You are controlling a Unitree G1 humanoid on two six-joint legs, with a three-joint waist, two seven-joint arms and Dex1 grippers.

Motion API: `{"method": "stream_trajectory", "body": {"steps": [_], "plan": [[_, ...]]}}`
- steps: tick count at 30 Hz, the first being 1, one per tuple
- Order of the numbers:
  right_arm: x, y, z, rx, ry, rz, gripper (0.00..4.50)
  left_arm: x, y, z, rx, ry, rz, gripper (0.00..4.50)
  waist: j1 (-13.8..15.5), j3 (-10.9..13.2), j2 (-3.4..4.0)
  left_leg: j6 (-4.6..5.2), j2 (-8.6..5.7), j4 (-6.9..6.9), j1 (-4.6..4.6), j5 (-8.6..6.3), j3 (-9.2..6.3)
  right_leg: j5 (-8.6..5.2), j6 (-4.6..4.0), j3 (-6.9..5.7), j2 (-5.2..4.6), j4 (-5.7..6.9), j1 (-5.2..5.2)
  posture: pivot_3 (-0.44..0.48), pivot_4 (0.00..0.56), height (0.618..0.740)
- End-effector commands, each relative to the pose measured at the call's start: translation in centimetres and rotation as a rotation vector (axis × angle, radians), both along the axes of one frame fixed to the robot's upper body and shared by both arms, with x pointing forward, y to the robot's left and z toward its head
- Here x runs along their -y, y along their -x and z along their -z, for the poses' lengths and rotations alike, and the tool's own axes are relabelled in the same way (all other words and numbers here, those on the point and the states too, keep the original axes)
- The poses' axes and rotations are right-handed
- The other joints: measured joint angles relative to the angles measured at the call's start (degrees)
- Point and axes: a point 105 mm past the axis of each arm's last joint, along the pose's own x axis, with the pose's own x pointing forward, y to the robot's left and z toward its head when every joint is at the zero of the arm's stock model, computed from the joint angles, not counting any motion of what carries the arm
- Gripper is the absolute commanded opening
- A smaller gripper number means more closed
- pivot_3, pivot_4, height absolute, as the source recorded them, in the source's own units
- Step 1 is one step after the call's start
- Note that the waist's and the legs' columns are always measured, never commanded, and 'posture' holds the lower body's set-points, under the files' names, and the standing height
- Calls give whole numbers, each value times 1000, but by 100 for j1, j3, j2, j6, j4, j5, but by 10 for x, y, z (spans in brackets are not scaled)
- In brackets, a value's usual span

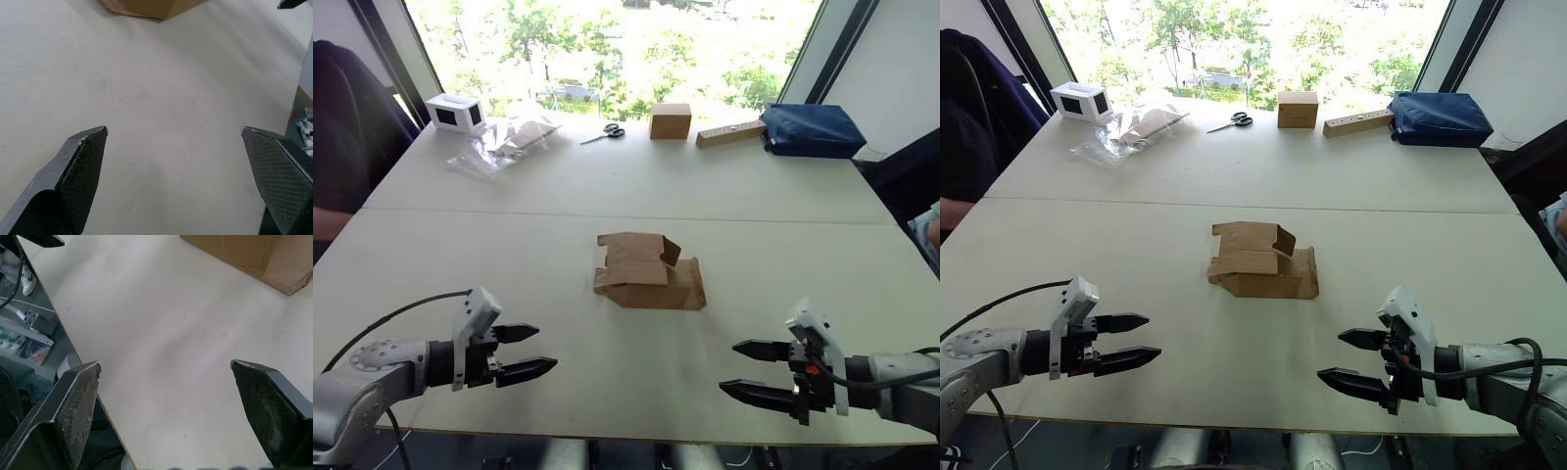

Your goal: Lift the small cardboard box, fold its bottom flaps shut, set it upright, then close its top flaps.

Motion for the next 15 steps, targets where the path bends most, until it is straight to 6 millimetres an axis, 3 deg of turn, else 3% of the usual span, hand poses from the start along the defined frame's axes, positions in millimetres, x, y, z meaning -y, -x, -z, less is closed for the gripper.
{"method": "stream_trajectory", "body": {"steps": [1,15], "plan": [[-4,0,-5,36,-3,-21,4456,0,-1,-7,40,-1,13,4479,0,0,0,0,0,0,0,0,0,0,0,0,0,0,0,0,150,740],[-3,-3,-5,58,8,-11,4456,-4,-10,-10,84,-22,-2,4479,1,0,0,0,0,0,0,0,0,0,0,0,1,0,0,0,150,740]]}}
